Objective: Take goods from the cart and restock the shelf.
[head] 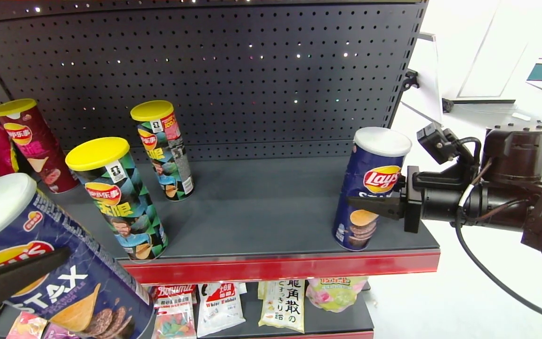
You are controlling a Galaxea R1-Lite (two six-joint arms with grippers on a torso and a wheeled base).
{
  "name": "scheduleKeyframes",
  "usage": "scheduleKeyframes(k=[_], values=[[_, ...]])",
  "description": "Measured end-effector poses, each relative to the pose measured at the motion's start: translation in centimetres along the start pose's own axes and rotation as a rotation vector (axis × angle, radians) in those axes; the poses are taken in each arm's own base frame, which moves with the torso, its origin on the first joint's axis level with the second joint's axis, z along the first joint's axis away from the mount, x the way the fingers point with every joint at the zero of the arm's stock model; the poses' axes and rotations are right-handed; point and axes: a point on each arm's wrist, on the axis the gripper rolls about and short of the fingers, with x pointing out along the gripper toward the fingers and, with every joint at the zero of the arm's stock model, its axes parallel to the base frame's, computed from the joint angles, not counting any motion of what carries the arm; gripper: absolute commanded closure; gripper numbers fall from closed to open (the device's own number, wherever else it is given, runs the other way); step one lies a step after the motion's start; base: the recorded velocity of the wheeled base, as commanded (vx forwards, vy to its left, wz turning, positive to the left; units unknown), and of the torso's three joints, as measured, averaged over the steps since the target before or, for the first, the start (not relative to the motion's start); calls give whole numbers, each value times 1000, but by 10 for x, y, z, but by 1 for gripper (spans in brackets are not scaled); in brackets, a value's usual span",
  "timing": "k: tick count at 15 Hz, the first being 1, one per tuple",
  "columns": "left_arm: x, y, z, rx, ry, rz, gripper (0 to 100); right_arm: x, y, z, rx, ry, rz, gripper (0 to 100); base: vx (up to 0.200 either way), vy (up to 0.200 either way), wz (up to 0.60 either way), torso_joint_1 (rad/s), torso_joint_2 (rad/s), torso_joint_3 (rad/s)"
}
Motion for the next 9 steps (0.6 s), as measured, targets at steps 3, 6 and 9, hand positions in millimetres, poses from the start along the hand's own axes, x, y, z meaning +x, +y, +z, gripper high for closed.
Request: scheduleKeyframes(k=[3, 6, 9], values=[[0, 0, 0, 0, 0, 0, 100, 0, 0, 1, 1, -2, -1, 0, 0, 0, 0, 0, 0, 0], [0, 0, 0, 0, -1, -2, 100, -2, 0, 1, -1, -5, -7, 0, 0, 0, 0, 0, 0, 0], [0, 0, 0, 1, -2, -2, 100, -5, 2, 0, 4, 0, -24, 0, 0, 0, 0, 0, 0, 0]])
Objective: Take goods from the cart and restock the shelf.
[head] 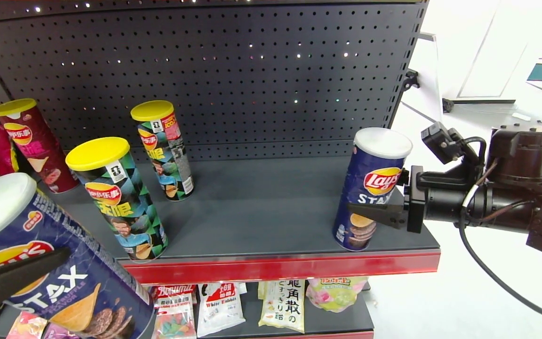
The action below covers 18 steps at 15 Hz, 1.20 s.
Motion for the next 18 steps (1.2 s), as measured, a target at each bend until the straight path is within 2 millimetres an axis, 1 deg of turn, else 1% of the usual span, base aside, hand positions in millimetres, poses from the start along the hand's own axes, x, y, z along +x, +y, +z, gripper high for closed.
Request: scheduleKeyframes(k=[4, 8, 11, 14, 17, 18], values=[[0, 0, 0, 0, 1, -3, 100, -10, 5, -7, 18, 17, -22, 0, 0, 0, 0, 0, 0, 0], [0, 0, -1, -1, 3, -7, 100, -21, 3, -8, 22, 14, -61, 0, 0, 0, 0, 0, 0, 0], [0, 0, 0, 3, -3, -11, 100, -29, 3, -15, 36, 31, -96, 0, 0, 0, 0, 0, 0, 0], [0, 0, 0, 2, -3, -11, 100, -46, 13, -21, 54, 38, -122, 0, 0, 0, 0, 0, 0, 0], [1, 0, -3, -2, 9, -16, 100, -71, 33, -32, 73, 48, -166, 0, 0, 0, 0, 0, 0, 0], [2, 0, -3, 0, 8, -18, 100, -81, 40, -36, 76, 51, -216, 0, 0, 0, 0, 0, 0, 0]])
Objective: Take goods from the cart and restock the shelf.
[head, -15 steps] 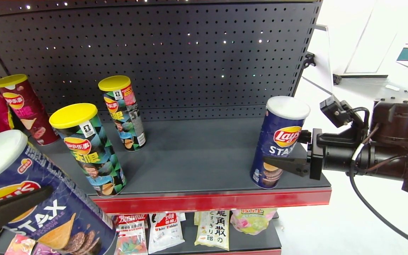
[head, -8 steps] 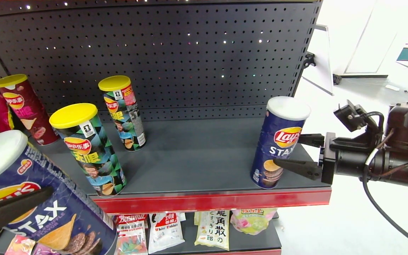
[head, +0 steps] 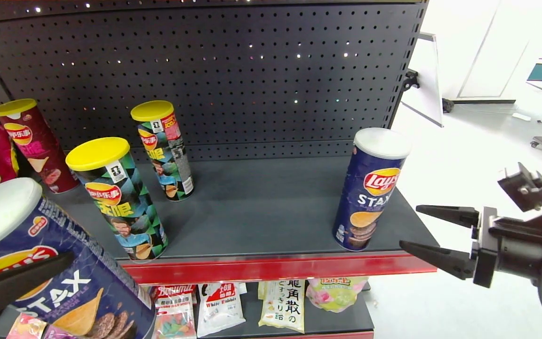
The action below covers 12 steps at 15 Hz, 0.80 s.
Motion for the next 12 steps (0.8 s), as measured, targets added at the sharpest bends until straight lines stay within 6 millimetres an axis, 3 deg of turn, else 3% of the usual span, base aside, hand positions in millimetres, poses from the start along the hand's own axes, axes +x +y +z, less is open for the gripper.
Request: scheduleKeyframes(k=[5, 12], values=[[2, 1, 0, 6, -7, 5, 100, -55, 24, -10, -9, -67, -369, 0, 0, 0, 0, 0, 0, 0], [-2, -3, -18, -8, 14, 2, 100, -116, 76, -37, -24, -121, -639, 0, 0, 0, 0, 0, 0, 0]])
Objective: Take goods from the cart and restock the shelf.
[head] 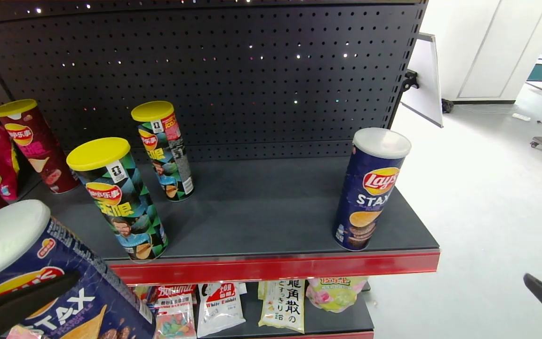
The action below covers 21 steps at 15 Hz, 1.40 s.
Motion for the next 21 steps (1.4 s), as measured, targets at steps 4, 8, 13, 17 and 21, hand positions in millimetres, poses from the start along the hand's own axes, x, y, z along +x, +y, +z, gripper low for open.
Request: scheduleKeyframes(k=[4, 8, 13, 17, 21], values=[[-9, -6, -9, 2, -21, 2, 100, -57, 8, -23, 8, 105, -111, 0, 0, 0, 0, 0, 0, 0], [-15, -10, -11, 13, -42, -2, 100, -78, 12, -48, 2, 4, -290, 0, 0, 0, 0, 0, 0, 0], [-17, -11, -8, 34, -81, -34, 100, -64, 15, -73, 33, -149, -179, 0, 0, 0, 0, 0, 0, 0], [-19, -13, -15, 33, -80, -50, 100, -61, 16, -84, 96, -98, -168, 0, 0, 0, 0, 0, 0, 0], [-21, -14, -16, 37, -87, -50, 100, -61, 17, -85, 102, -99, -146, 0, 0, 0, 0, 0, 0, 0]])
